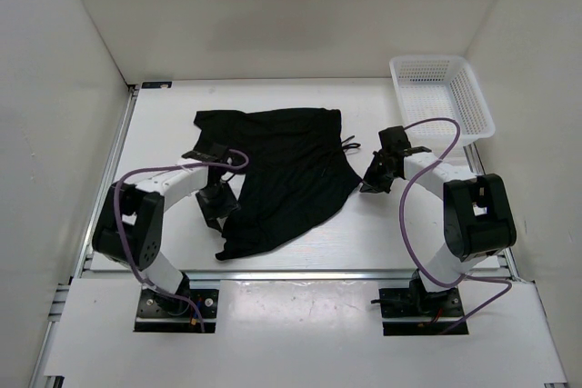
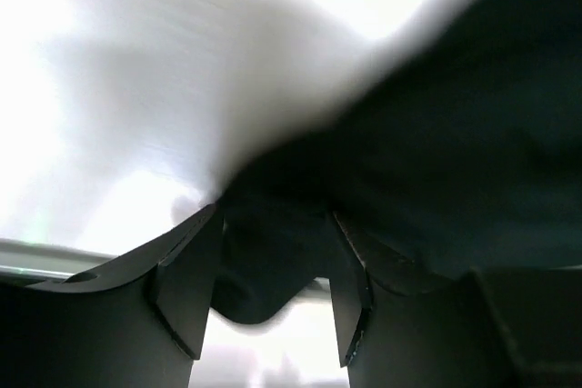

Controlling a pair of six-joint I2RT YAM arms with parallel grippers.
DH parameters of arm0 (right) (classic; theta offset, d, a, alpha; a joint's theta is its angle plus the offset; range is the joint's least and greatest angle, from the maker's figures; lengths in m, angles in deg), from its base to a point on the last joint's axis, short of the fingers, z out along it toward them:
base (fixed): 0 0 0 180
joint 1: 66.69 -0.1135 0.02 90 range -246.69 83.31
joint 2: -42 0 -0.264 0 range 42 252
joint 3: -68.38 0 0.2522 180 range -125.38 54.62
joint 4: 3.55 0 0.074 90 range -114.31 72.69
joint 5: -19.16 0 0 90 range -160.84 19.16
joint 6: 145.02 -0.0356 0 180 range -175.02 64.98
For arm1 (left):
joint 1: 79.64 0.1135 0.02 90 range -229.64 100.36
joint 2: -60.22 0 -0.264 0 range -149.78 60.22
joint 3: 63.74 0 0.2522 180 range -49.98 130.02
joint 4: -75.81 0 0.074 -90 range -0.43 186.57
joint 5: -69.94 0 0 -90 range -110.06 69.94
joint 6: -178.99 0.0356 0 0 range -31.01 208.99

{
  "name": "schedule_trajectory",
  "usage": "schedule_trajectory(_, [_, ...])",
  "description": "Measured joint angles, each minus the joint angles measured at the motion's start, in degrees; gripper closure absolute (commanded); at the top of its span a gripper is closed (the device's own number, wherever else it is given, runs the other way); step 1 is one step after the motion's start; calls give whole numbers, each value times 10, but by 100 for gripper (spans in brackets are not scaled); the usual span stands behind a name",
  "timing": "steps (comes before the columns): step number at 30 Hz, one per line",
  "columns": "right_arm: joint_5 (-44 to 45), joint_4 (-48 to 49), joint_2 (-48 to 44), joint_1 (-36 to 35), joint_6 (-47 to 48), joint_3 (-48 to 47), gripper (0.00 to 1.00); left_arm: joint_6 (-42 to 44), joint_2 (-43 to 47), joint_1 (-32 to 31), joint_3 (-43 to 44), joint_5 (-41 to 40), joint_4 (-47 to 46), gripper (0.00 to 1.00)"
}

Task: Fold and stack the shorts
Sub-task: Flatten the shorts out

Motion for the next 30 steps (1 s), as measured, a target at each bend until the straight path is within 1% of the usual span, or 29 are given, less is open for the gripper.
schedule_trajectory(3, [-2,0,0,0,0,0,100,-18,-26,36,-43,7,-30,44])
schedule_trajectory(5, [-5,0,0,0,0,0,100,-26,-29,55,-47,26,-33,51])
schedule_trajectory(7, [-10,0,0,0,0,0,100,-31,-31,56,-45,32,-38,59])
schedule_trajectory(10, [-21,1,0,0,0,2,88,-38,-33,55,-41,34,-45,89])
schedule_trajectory(11, [-26,2,0,0,0,3,77,-38,-33,55,-39,34,-49,89])
schedule_trajectory(12, [-30,5,0,0,0,5,71,-38,-33,55,-37,31,-51,90])
schedule_trajectory(14, [-38,10,-1,0,-1,13,66,-37,-35,57,-34,29,-53,90])
schedule_trajectory(16, [-48,19,-2,-1,-2,23,66,-38,-35,58,-31,26,-51,90])
schedule_trajectory(17, [-51,21,-2,-3,-3,28,70,-38,-34,58,-28,22,-47,90])
schedule_trajectory(20, [-58,26,-2,-8,-6,34,76,-37,-23,59,-11,5,-25,90])
schedule_trajectory(21, [-59,32,-1,-10,-9,34,82,-35,-18,61,-1,0,-13,90])
schedule_trajectory(22, [-61,38,-1,-12,-10,34,82,-33,-11,64,13,-6,-2,90])
schedule_trajectory(23, [-62,43,0,-13,-13,34,89,-30,-4,71,29,-12,8,90])
schedule_trajectory(26, [-65,50,10,-14,-21,26,89,-16,11,93,77,-27,32,90])
schedule_trajectory(27, [-66,51,14,-14,-22,22,84,-9,15,102,93,-31,39,90])
schedule_trajectory(29, [-69,53,16,-15,-28,16,65,1,18,118,115,-36,49,90])
schedule_trajectory(30, [-69,54,15,-15,-30,14,38,7,18,127,124,-38,53,90])
